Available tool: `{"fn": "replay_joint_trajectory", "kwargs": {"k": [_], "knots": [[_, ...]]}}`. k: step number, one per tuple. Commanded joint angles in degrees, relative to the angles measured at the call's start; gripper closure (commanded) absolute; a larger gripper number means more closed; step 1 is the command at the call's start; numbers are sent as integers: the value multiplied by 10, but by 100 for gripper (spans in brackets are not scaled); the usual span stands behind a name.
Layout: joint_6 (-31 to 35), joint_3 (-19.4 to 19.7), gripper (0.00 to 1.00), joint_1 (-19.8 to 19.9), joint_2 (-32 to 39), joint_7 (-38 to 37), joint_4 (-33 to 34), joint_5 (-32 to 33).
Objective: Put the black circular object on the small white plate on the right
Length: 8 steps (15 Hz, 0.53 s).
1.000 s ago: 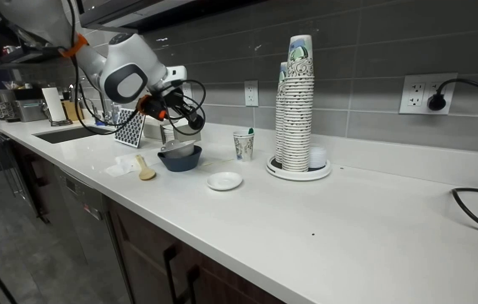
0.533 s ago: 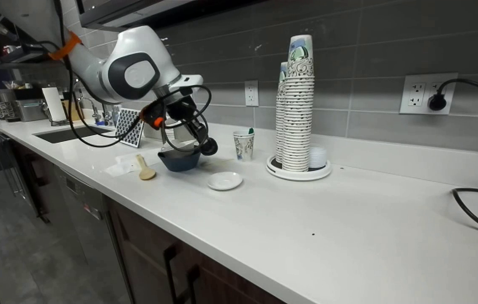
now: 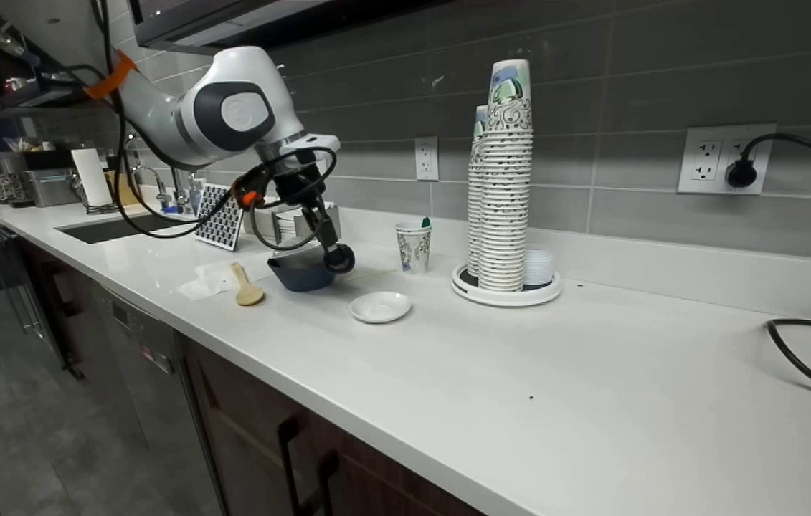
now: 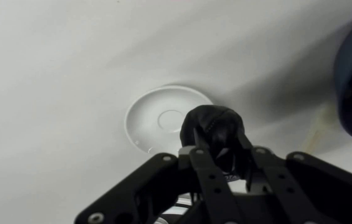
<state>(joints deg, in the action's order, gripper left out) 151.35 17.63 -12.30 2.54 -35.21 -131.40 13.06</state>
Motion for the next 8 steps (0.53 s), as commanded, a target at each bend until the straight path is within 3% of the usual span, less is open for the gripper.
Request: {"fn": "replay_joint_trajectory", "kwargs": {"k": [1, 4, 8], "knots": [[-38, -59, 94, 55, 31, -87, 50, 51], [-74, -76, 94, 79, 56, -114, 76, 40], [-23, -79, 94, 99, 109, -106, 103, 19]]}}
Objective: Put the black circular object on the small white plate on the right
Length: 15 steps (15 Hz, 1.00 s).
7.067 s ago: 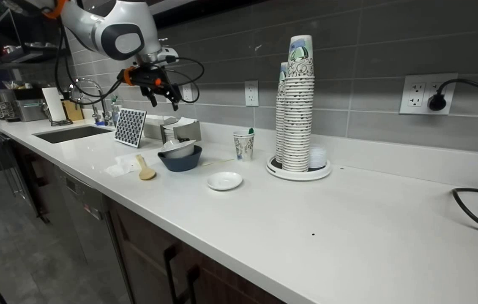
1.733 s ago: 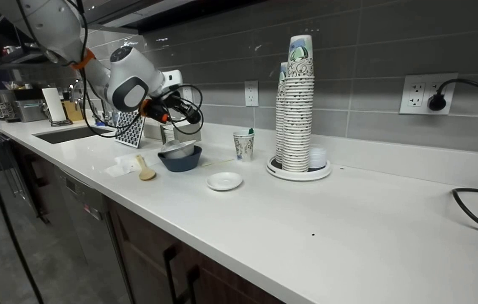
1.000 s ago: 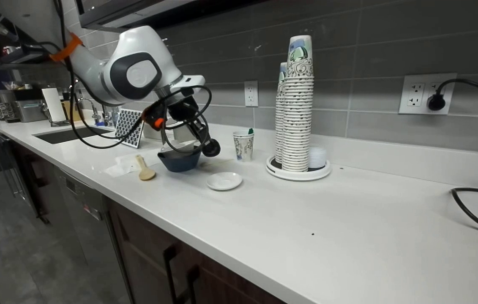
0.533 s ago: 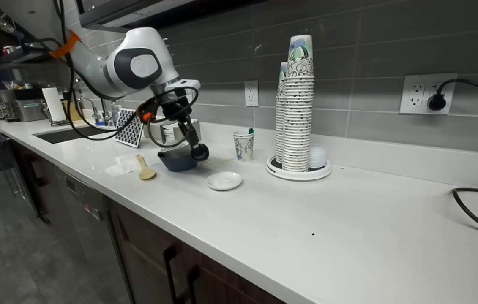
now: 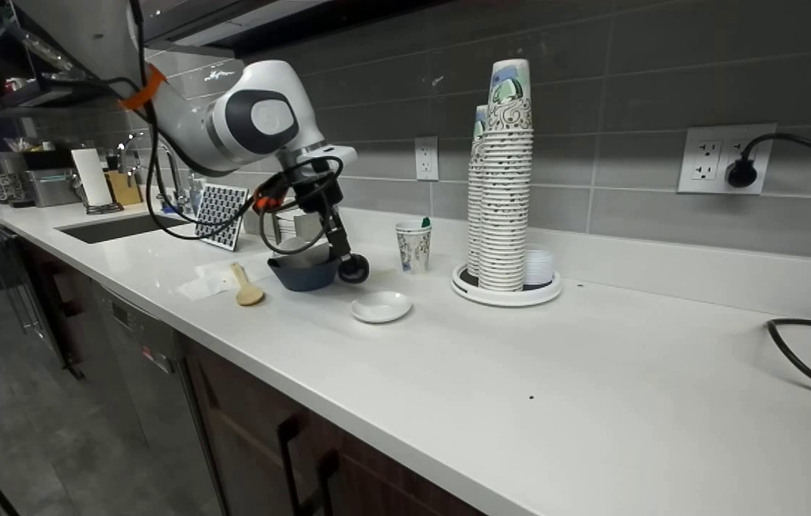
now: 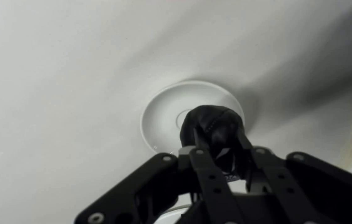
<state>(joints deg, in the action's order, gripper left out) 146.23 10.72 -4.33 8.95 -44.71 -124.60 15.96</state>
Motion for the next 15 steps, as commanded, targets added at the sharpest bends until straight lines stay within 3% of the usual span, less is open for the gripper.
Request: {"fn": "replay_joint_trajectory", "kwargs": {"k": [1, 9, 10, 11, 15], "knots": [[33, -10, 94, 22, 56, -6, 42, -17], [29, -10, 94, 32, 111, 19, 78, -78], [30, -4, 51, 29, 114, 12, 80, -78], [27, 5, 50, 23, 116, -1, 82, -71], [-16, 16, 23, 16, 104, -22, 78, -63]]}}
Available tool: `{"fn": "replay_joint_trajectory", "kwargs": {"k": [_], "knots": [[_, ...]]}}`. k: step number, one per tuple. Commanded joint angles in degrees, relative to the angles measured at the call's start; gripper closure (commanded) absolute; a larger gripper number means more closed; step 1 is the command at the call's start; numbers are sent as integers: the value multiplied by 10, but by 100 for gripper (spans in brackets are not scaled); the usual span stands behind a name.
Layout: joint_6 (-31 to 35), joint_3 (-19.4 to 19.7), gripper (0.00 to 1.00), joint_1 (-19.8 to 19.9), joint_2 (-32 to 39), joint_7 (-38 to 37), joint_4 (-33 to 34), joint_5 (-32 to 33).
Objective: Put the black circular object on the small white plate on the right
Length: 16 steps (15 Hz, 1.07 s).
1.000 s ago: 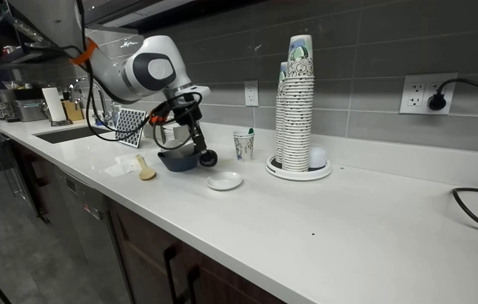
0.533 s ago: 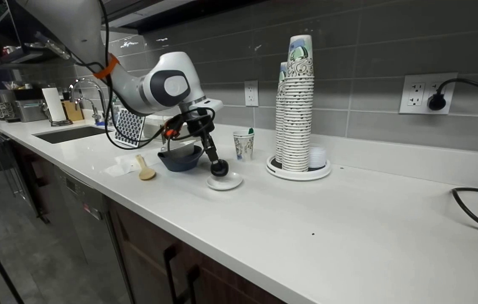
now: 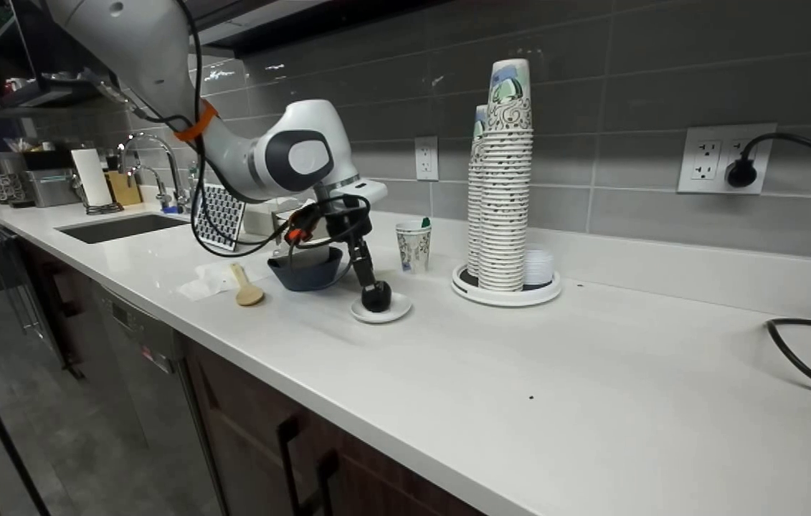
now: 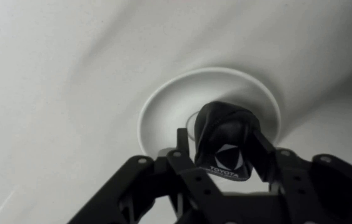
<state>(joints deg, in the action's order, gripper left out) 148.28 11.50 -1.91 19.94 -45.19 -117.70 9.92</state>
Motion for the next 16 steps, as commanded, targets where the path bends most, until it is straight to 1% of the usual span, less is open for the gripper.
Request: {"fn": "replay_joint_trajectory", "kwargs": {"k": [1, 3, 4, 7, 8, 11, 13, 14, 15, 16], "knots": [[-52, 4, 17, -10, -20, -13, 1, -3], [-66, -7, 3, -15, -58, 6, -28, 4], [-63, -10, 1, -20, -82, 14, -49, 18], [-45, -26, 0, -30, -153, 32, -118, 52], [-28, -39, 0, -30, -186, 56, -157, 63], [-13, -76, 0, -29, -261, 77, -246, 104], [24, -108, 0, -22, -315, 42, -314, 138], [55, -125, 0, -13, -346, 7, -347, 169], [94, -141, 0, -4, -374, -25, -381, 163], [43, -142, 0, 2, -295, 29, -300, 125]]}}
